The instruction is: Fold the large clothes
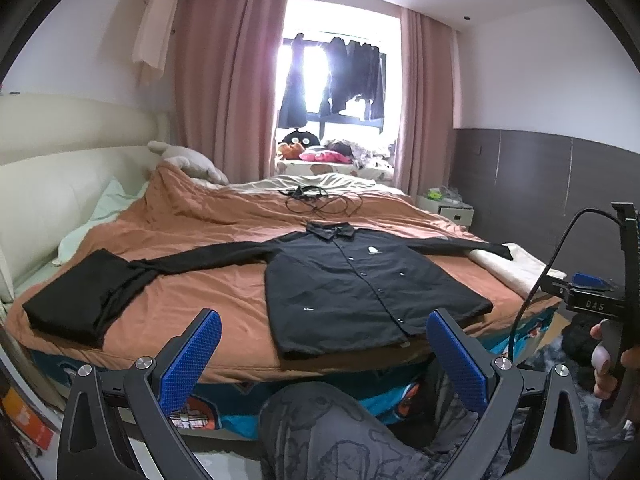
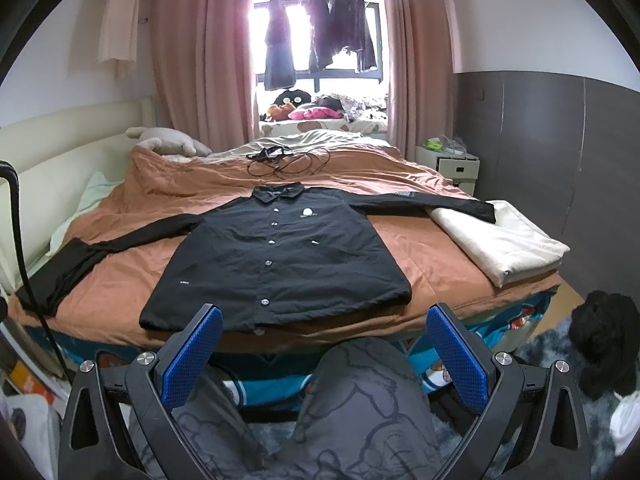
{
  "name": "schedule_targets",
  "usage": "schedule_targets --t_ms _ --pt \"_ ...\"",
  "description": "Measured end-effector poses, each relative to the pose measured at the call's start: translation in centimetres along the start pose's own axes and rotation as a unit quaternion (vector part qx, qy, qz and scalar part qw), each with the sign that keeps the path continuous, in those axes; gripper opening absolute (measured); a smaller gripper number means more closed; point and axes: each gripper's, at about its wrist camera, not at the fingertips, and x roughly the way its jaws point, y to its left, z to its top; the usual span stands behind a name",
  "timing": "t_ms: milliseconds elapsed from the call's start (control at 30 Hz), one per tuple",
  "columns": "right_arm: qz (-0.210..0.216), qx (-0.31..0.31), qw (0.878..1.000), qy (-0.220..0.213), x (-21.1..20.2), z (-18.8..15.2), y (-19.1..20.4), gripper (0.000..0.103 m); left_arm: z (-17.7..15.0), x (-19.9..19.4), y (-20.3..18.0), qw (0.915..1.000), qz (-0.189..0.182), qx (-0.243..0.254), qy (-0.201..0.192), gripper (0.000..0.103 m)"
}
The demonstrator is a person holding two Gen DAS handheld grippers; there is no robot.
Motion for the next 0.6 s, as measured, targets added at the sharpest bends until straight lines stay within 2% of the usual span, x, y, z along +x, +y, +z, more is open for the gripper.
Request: schedule_targets --t_ms 600 --pt "0.000 0.001 1.000 -0.002 0.06 0.13 -0.02 0.102 -0.15 -0.06 0.16 1.0000 -0.003 0.002 -0.003 0.103"
